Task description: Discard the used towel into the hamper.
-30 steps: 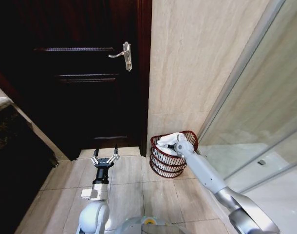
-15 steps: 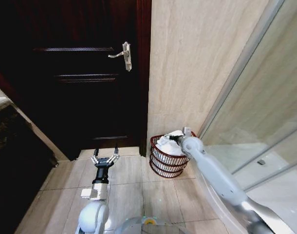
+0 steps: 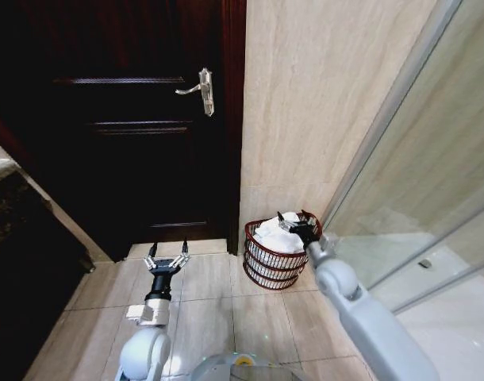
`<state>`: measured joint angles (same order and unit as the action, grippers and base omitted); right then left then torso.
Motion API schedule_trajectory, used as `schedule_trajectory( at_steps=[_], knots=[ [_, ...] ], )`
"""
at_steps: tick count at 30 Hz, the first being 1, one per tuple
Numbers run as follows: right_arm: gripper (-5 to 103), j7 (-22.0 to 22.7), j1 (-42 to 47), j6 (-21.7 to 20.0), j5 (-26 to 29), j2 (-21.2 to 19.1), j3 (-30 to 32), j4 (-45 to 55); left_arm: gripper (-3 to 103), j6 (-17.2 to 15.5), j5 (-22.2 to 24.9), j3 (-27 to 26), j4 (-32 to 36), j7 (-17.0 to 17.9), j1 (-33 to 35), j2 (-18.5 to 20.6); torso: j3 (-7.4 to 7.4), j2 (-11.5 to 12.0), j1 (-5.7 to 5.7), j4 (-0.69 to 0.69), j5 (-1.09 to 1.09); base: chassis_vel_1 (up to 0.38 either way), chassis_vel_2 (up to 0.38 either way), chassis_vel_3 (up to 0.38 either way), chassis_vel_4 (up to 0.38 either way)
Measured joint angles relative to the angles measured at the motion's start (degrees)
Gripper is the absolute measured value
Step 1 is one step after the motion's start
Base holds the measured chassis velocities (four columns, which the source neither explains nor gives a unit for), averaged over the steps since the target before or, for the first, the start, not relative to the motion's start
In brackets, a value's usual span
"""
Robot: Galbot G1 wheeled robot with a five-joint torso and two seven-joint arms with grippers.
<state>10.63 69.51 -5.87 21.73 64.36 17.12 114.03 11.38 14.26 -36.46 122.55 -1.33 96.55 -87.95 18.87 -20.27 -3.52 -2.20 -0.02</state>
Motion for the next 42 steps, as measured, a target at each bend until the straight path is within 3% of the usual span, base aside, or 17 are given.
schedule_trajectory(
  at_steps=[6, 13, 23, 42],
  knots=[
    [100, -3.4, 9.5, 6.1, -11.1, 5.7, 6.1, 2.2, 100, -3.1, 0.2, -0.2, 2.5, 0.2, 1.6, 0.6, 0.00, 0.0, 0.00, 0.02, 0.00, 0.000, 0.000, 0.000, 0.000],
    [100, -5.8, 13.3, 11.9, -17.7, 10.7, 13.0, 1.3, 100, -5.7, -0.1, -1.0, 4.7, -0.4, 3.9, 2.5, 0.00, 0.0, 0.00, 0.01, 0.01, 0.000, 0.000, 0.000, 0.000],
    [100, -7.1, 17.7, 12.3, -13.9, 12.9, 18.0, 4.1, 100, -5.1, -2.4, 2.2, 4.4, 1.0, 4.8, 2.6, 0.00, 0.0, 0.00, 0.01, 0.01, 0.000, 0.000, 0.000, 0.000],
    [100, -6.1, 18.5, 10.6, -11.4, 11.5, 16.8, 5.8, 100, -4.3, -3.7, 2.2, 4.8, 1.0, 5.3, 1.6, 0.01, 0.0, 0.00, 0.01, 0.02, 0.000, 0.000, 0.000, 0.000]
  ],
)
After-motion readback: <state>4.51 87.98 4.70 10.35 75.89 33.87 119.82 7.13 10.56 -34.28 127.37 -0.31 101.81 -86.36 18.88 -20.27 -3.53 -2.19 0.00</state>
